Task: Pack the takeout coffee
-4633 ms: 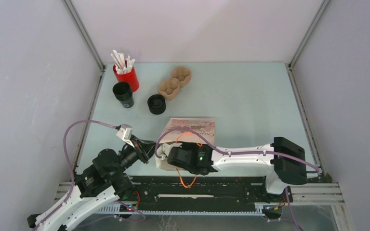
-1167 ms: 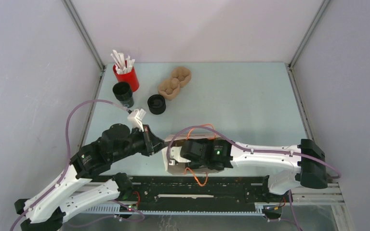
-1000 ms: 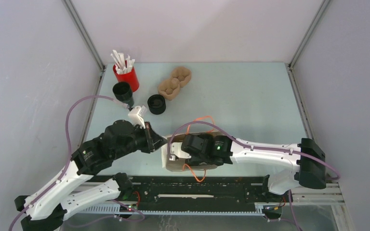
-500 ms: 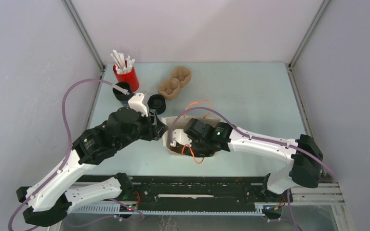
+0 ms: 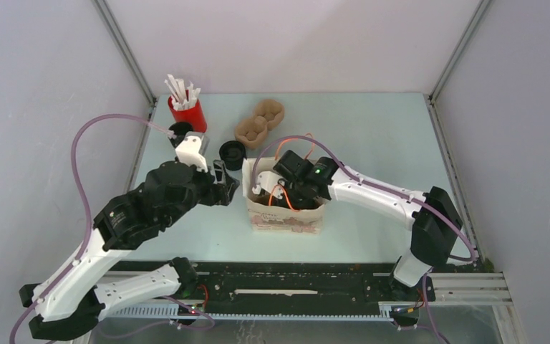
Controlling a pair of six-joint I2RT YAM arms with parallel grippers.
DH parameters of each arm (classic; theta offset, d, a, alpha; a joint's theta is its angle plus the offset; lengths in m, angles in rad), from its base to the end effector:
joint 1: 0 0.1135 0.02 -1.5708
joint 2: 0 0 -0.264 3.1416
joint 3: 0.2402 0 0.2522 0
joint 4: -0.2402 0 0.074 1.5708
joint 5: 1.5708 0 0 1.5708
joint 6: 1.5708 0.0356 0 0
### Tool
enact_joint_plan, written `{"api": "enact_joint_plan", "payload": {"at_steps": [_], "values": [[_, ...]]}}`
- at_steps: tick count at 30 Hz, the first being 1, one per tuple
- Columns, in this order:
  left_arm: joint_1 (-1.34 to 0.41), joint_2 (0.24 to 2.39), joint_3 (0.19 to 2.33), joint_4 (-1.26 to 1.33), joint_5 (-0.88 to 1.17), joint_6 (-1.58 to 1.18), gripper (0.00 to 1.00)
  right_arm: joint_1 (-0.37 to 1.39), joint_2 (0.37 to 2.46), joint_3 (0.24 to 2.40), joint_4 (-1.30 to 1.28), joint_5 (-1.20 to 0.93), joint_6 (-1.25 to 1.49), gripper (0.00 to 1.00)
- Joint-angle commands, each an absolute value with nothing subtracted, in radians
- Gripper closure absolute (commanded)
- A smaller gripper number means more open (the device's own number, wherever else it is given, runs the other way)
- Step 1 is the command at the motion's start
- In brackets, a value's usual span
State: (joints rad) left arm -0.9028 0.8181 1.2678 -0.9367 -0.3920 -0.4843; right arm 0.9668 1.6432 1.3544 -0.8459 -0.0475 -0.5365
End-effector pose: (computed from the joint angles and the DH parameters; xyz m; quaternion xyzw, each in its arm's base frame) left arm 0.0903 -0.0925 0.4167 0.0763 0.8429 -0.1951 0.4957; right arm 0.1902 0.2786 0.2653 -0.6702 0.7096 0.0688 0.2063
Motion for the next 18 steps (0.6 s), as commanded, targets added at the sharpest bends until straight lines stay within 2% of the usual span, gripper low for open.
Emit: {"api": "enact_joint_plan", "payload": {"at_steps": [1, 12, 18], "values": [[-0.899, 0.780, 1.279, -0.927, -0.449, -0.444, 0.28, 0.946, 1.700, 1.358, -0.962, -0.230, -0.506, 0.69], [-0.898, 0.712, 1.210, -0.909, -0.437, -0.465, 0.28, 0.915, 1.732, 1.298, -0.948, -0.267, -0.473, 0.69], [-0.899, 0.685, 1.186, -0.901, -0.432, -0.470, 0.28, 0.906, 1.712, 1.198, -0.913, -0.244, -0.448, 0.70]]}}
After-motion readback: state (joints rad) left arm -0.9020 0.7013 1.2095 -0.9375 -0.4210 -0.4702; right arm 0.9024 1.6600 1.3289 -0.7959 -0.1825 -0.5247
